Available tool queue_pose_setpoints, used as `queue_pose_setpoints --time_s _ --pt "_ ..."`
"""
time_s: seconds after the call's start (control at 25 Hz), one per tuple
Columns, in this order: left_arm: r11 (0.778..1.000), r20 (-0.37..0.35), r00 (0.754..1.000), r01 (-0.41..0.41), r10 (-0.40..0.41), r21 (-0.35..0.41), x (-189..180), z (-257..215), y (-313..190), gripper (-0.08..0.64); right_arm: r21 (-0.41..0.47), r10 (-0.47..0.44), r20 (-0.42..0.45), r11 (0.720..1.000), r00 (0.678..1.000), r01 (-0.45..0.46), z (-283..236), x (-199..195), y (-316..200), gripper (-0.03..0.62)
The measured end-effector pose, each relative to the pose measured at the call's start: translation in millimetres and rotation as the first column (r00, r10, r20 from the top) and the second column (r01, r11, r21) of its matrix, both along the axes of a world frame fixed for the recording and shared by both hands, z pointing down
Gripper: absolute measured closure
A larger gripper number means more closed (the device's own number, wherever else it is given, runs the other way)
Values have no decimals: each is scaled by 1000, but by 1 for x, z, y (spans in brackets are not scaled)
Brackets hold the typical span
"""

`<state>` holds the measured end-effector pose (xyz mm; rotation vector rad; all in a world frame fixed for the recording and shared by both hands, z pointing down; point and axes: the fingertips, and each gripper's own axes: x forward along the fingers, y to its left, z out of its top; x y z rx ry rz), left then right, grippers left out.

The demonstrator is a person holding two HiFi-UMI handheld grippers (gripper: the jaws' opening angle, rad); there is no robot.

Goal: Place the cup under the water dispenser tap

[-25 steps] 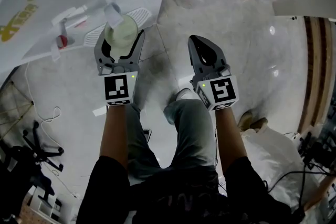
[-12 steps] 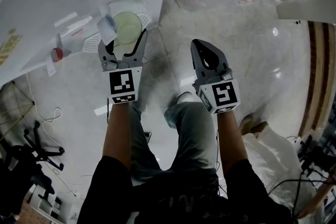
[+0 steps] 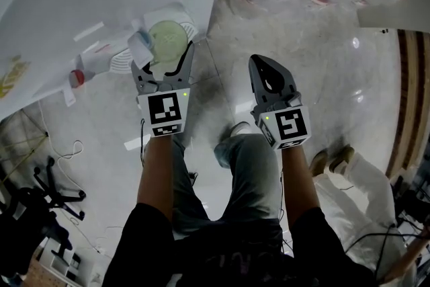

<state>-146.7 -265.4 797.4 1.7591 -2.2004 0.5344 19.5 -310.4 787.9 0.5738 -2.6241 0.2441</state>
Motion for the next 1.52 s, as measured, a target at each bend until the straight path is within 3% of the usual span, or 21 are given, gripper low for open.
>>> queue_pose_setpoints --time_s 0.36,0.88,1.36,1.52 --pt "1000 -14 1000 -26 26 -1 2 0 0 187 -5 2 -16 1000 1000 -2 0 0 3 578" --pt "1000 -18 1000 1 -1 -24 -2 7 20 164 -11 1 -39 1000 999 -2 -3 1 13 578" --pt "999 -94 995 40 -40 -10 0 -21 58 166 -11 22 -26 1000 999 -22 -45 1 31 578" --pt "999 -86 996 40 -41 -12 6 -36 73 224 12 14 0 1000 1000 -14 -66 -1 39 578"
